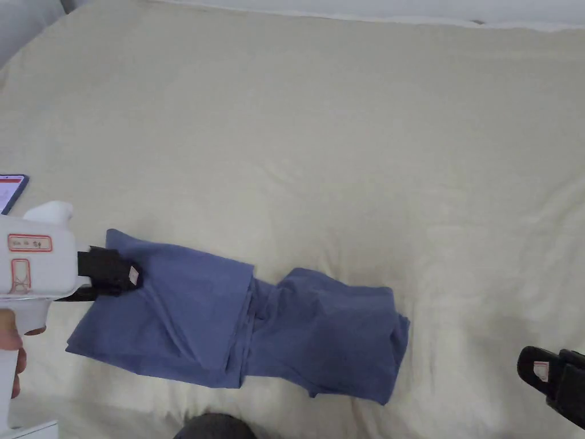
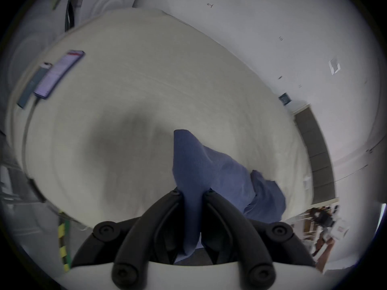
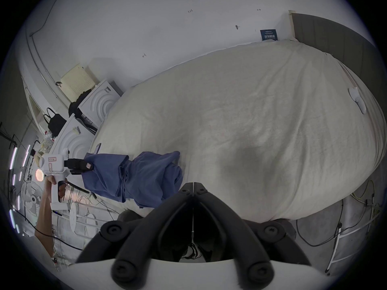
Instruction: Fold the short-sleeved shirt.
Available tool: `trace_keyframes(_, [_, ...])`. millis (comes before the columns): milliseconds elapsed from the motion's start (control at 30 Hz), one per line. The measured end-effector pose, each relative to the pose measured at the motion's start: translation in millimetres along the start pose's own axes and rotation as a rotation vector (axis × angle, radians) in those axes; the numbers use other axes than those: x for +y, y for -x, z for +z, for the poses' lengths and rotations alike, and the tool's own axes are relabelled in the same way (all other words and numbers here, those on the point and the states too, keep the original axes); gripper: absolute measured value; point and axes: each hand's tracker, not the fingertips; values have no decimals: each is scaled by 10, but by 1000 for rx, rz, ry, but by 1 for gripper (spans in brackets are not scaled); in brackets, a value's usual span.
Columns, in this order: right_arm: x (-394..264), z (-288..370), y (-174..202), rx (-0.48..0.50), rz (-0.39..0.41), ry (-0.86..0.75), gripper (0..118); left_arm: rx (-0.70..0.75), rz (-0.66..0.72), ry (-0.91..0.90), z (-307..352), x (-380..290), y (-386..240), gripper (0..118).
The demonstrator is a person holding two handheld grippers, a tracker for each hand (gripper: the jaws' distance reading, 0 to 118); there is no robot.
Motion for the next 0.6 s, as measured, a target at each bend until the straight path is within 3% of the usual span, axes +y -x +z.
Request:
trace_keyframes(200, [-109, 159, 16, 16, 10, -9, 1, 152, -160, -25, 246, -204, -1073, 11])
trace_keyframes(300, [-168, 243, -56, 24, 4, -21, 1, 246, -320, -21, 211, -342, -1644, 11])
trace_keyframes(600, [-329, 485, -351, 10, -63, -57, 1, 331, -486, 52, -721, -860, -2901, 11])
